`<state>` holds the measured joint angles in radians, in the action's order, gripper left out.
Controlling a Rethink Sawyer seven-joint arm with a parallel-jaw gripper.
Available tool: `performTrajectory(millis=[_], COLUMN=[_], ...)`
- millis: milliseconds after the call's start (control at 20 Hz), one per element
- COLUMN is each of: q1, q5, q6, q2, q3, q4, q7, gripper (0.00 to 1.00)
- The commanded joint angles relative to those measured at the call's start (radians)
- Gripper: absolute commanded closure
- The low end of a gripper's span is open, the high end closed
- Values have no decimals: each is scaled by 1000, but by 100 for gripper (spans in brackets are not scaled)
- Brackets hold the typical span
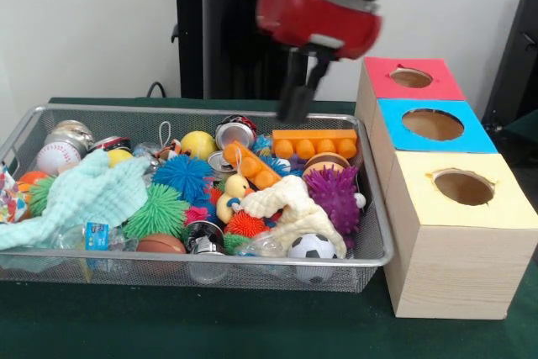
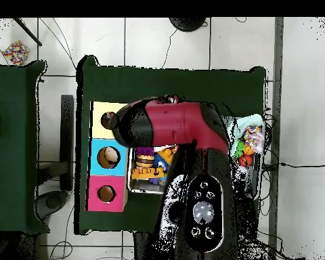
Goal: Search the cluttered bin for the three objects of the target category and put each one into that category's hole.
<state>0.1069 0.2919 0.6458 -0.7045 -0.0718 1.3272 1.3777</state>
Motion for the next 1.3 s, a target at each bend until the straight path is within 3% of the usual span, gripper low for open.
performTrajectory(millis=[50,450,800,1300], q1=[182,267,220,162], q5=[101,214,330,403], q6=[38,70,148,190], q2=[49,176,263,275], q3=[203,283,227,153], q4=[-54,-227,-378,-408], q7=[-360,-399,-326,-251], gripper=[100,100,100,100])
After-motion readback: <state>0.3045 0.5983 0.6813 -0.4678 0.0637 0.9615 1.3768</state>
